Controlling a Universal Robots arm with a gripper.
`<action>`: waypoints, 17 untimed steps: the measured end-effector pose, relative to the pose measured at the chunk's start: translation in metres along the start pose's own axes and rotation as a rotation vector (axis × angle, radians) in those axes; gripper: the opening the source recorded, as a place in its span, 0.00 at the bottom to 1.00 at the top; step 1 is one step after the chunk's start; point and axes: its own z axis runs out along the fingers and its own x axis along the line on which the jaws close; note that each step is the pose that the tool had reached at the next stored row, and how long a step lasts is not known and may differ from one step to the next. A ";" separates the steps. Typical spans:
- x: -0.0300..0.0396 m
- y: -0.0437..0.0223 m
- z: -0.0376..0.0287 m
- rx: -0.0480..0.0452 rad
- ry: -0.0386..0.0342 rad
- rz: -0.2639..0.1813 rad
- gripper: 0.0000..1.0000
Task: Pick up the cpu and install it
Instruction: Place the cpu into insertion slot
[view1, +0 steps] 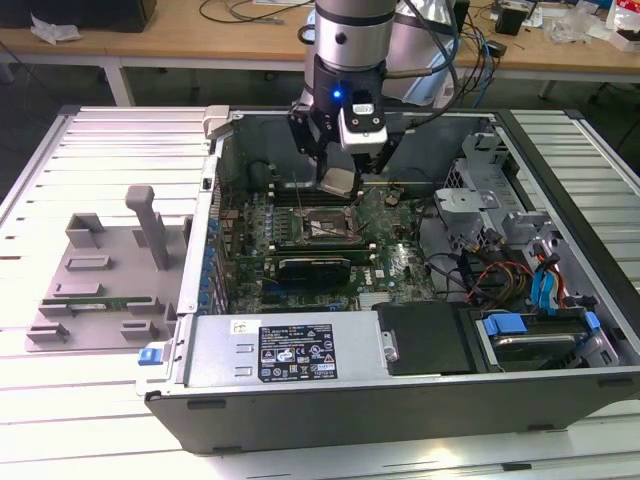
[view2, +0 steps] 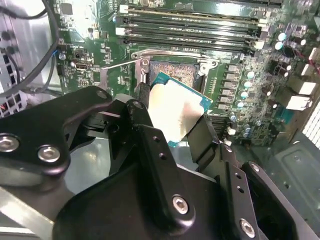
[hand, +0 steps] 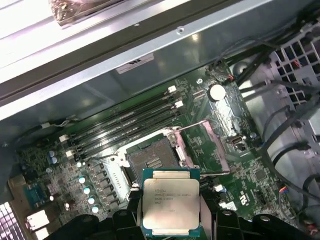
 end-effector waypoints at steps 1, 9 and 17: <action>0.0000 0.0000 0.0000 0.0003 -0.0004 0.013 0.55; 0.0000 0.0000 0.0009 0.0035 -0.0074 0.221 0.55; 0.0000 0.0000 0.0013 0.0055 -0.0119 0.357 0.55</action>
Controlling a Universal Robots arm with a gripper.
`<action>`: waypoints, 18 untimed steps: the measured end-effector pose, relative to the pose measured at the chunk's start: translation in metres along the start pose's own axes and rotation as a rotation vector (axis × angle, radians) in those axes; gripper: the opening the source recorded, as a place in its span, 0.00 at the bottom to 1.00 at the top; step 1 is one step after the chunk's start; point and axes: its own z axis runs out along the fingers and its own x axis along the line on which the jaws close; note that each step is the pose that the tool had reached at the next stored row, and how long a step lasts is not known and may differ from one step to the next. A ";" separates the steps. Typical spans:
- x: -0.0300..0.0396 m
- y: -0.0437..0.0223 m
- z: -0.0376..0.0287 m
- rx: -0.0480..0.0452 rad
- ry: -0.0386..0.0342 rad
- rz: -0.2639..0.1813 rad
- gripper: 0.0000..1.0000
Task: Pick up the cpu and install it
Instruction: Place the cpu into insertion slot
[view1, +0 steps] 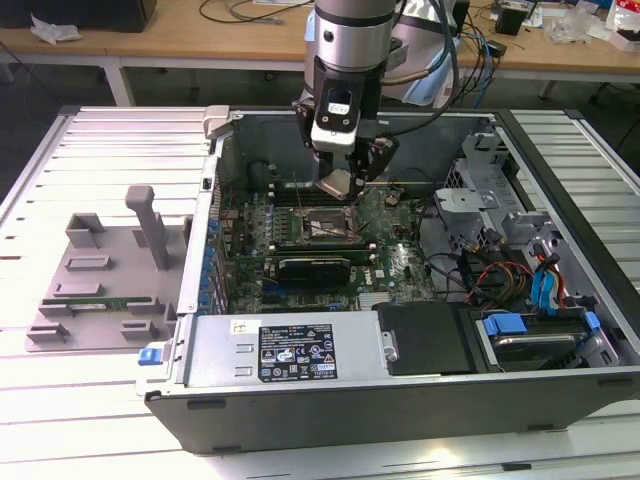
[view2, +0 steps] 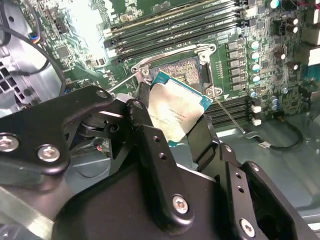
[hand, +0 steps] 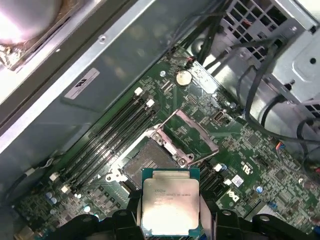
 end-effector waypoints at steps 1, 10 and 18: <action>0.0000 0.0000 0.0001 0.0004 -0.0009 0.027 0.55; 0.0000 -0.0001 0.0008 0.0041 -0.0089 0.264 0.55; 0.0000 -0.0001 0.0010 0.0059 -0.0127 0.378 0.55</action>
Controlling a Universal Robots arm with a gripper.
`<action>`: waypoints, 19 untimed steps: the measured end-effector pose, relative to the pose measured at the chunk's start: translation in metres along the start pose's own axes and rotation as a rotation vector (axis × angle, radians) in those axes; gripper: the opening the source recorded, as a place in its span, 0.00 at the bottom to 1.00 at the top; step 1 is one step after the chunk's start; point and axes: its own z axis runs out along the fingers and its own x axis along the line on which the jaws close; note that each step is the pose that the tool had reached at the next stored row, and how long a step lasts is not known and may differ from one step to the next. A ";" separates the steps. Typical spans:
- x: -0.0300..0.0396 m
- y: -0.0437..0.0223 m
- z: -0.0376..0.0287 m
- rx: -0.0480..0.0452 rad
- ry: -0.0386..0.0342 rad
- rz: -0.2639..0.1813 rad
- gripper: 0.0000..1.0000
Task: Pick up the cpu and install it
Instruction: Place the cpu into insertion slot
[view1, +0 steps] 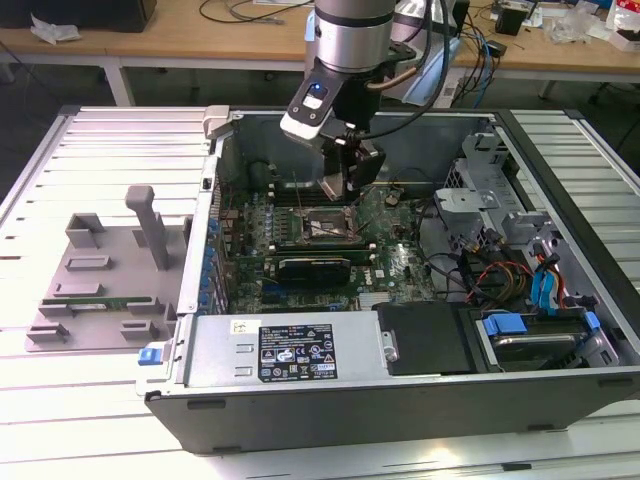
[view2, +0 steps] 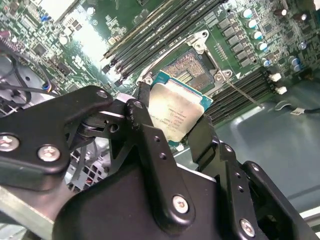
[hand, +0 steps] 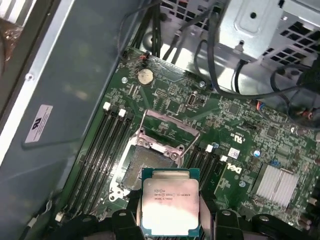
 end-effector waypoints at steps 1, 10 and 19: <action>0.0000 0.0000 0.0000 0.0002 -0.0005 0.017 0.55; 0.0000 0.0000 0.0003 0.0026 -0.0058 0.174 0.55; 0.0001 0.0000 0.0019 0.0036 -0.0083 0.252 0.55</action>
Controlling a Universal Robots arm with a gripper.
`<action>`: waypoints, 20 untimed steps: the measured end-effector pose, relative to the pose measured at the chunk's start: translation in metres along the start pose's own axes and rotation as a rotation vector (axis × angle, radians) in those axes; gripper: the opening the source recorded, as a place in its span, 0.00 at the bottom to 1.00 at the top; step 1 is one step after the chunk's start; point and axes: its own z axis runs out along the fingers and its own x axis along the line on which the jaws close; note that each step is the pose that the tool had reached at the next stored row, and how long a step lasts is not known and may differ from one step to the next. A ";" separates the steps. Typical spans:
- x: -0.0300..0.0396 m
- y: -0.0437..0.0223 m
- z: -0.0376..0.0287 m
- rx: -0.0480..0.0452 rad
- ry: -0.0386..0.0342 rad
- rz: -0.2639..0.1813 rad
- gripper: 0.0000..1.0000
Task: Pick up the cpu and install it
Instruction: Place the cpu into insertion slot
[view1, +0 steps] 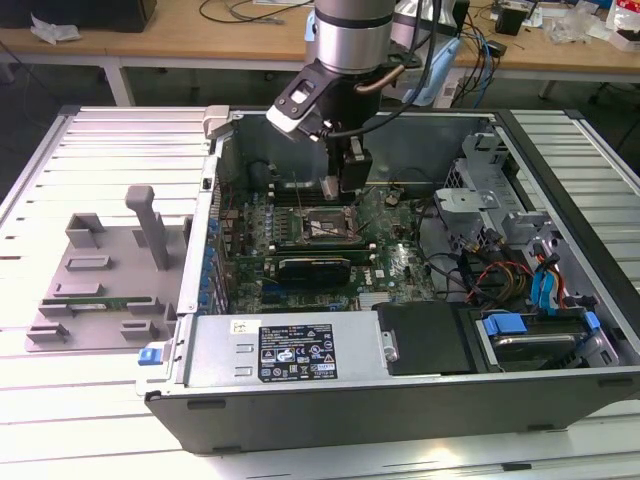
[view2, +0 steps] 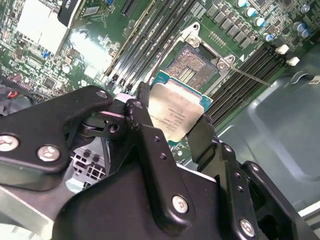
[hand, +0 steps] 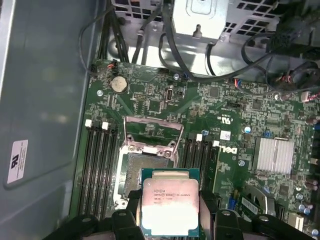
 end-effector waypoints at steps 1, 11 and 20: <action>0.0000 0.0000 0.0005 -0.0002 -0.0003 0.004 0.55; 0.0016 -0.0026 0.0174 -0.0045 -0.0015 0.028 0.55; 0.0108 -0.0028 0.0376 -0.0055 -0.0027 0.052 0.55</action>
